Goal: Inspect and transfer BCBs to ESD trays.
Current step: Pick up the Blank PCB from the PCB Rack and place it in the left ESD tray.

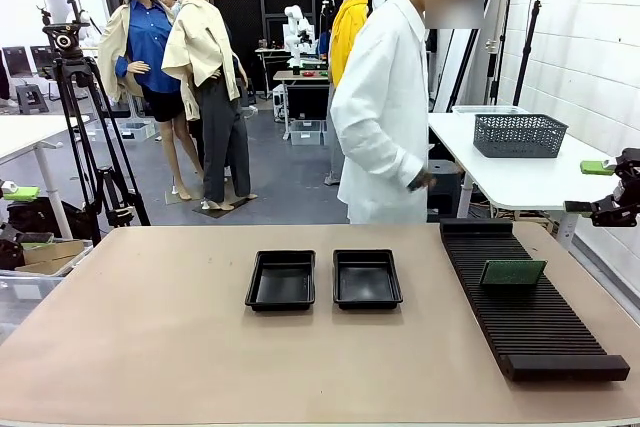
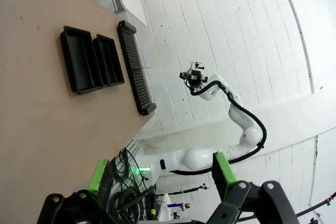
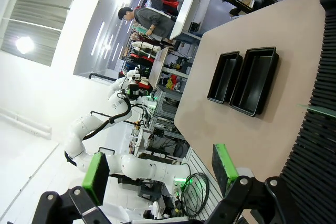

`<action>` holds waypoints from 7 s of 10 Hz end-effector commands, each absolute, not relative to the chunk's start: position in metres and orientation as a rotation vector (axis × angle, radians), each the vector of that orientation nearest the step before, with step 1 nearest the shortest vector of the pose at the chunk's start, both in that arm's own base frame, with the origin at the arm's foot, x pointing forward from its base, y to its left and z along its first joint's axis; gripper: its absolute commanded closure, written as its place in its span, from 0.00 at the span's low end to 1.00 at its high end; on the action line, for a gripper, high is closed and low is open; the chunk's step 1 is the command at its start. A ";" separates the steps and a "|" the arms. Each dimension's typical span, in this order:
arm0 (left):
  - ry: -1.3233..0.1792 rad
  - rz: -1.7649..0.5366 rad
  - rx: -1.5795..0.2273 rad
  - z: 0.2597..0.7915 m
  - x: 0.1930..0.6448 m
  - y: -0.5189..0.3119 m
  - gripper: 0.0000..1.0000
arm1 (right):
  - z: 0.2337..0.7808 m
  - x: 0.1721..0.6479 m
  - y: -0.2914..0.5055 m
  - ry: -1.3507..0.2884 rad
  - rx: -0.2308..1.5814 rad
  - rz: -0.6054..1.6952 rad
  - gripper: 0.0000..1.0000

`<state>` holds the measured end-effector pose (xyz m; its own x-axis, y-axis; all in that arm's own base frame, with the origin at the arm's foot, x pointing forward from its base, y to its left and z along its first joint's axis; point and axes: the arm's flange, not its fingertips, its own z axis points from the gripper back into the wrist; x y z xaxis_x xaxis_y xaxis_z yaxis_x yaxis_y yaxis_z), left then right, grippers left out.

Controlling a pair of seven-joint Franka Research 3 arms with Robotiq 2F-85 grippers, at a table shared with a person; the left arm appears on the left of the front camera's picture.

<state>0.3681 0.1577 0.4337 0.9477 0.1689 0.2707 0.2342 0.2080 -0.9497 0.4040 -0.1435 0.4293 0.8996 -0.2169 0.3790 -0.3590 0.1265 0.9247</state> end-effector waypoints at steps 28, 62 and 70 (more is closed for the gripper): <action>-0.349 -0.044 -1.368 0.434 0.368 0.158 0.00 | 0.470 0.505 -0.087 -0.296 0.768 0.770 0.00; -0.349 -0.044 -1.368 0.434 0.368 0.158 0.00 | 0.374 0.547 -0.002 -0.154 0.048 1.452 0.00; -0.349 -0.044 -1.368 0.434 0.368 0.158 0.00 | 0.367 0.562 0.000 -0.153 0.070 1.446 0.02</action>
